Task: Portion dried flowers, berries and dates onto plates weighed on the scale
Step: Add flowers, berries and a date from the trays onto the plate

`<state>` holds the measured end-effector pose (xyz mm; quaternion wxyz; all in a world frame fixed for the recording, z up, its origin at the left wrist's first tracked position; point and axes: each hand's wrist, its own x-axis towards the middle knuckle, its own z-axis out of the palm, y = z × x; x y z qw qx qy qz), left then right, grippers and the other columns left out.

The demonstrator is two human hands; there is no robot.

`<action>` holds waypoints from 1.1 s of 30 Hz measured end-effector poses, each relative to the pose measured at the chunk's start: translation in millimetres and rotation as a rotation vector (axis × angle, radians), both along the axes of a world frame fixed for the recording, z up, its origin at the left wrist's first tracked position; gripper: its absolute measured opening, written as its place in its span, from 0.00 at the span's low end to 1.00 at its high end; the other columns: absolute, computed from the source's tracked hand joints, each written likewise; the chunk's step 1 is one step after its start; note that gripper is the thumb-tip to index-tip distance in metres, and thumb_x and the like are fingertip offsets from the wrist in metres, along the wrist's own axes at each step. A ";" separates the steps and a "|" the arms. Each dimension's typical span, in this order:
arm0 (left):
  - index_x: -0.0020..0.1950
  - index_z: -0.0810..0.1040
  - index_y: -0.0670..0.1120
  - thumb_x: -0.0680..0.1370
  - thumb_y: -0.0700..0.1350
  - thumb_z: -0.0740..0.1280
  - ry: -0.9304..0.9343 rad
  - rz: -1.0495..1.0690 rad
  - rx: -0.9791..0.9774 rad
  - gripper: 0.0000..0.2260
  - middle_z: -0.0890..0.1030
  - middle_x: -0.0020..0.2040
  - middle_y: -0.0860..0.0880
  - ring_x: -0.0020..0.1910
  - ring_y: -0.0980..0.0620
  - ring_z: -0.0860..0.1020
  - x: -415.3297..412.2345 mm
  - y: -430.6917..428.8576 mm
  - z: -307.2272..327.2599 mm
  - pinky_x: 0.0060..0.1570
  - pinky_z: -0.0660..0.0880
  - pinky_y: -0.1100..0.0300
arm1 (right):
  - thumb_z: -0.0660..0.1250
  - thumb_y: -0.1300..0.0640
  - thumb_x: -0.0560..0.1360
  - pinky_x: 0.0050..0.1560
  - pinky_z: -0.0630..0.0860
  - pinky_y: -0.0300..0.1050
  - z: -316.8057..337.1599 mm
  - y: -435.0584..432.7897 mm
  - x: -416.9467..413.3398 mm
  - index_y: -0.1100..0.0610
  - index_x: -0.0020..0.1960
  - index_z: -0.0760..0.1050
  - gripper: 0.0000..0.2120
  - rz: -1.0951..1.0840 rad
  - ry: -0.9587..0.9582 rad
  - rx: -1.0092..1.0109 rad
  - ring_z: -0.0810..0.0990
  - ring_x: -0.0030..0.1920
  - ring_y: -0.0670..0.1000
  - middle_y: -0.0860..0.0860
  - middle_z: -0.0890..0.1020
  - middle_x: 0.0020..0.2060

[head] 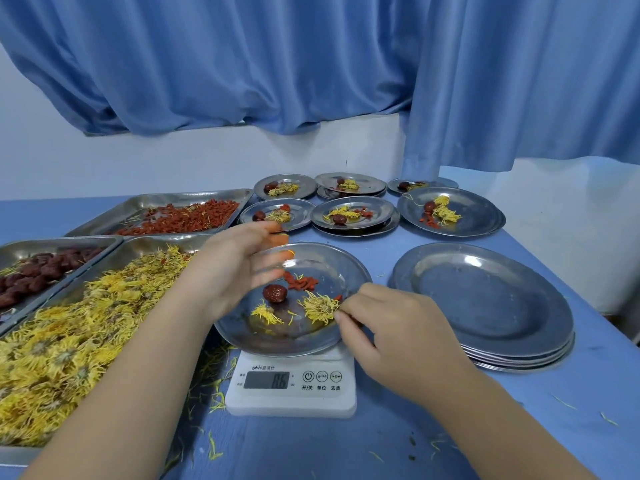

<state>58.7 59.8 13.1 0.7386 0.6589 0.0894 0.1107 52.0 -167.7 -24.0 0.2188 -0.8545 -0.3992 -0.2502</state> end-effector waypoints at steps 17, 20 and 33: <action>0.53 0.81 0.47 0.79 0.39 0.64 -0.138 0.081 0.057 0.07 0.83 0.44 0.49 0.44 0.48 0.83 -21.0 1.4 -16.1 0.47 0.80 0.53 | 0.54 0.48 0.77 0.31 0.72 0.48 -0.2 1.4 -2.9 0.54 0.37 0.76 0.18 -0.008 0.050 -0.024 0.73 0.32 0.50 0.47 0.73 0.30; 0.50 0.83 0.51 0.79 0.41 0.65 -0.141 0.143 0.267 0.08 0.83 0.45 0.49 0.39 0.53 0.82 -22.1 -2.3 -17.8 0.49 0.81 0.53 | 0.55 0.48 0.77 0.31 0.73 0.49 0.1 1.0 -3.4 0.54 0.38 0.76 0.16 -0.004 0.050 -0.027 0.74 0.32 0.50 0.47 0.74 0.31; 0.47 0.81 0.55 0.79 0.52 0.64 -0.008 0.260 0.495 0.06 0.81 0.49 0.52 0.49 0.50 0.81 -22.5 4.2 -17.0 0.50 0.81 0.45 | 0.58 0.49 0.78 0.31 0.73 0.48 1.2 0.4 -2.9 0.54 0.38 0.76 0.15 -0.010 0.048 -0.027 0.73 0.32 0.49 0.47 0.73 0.30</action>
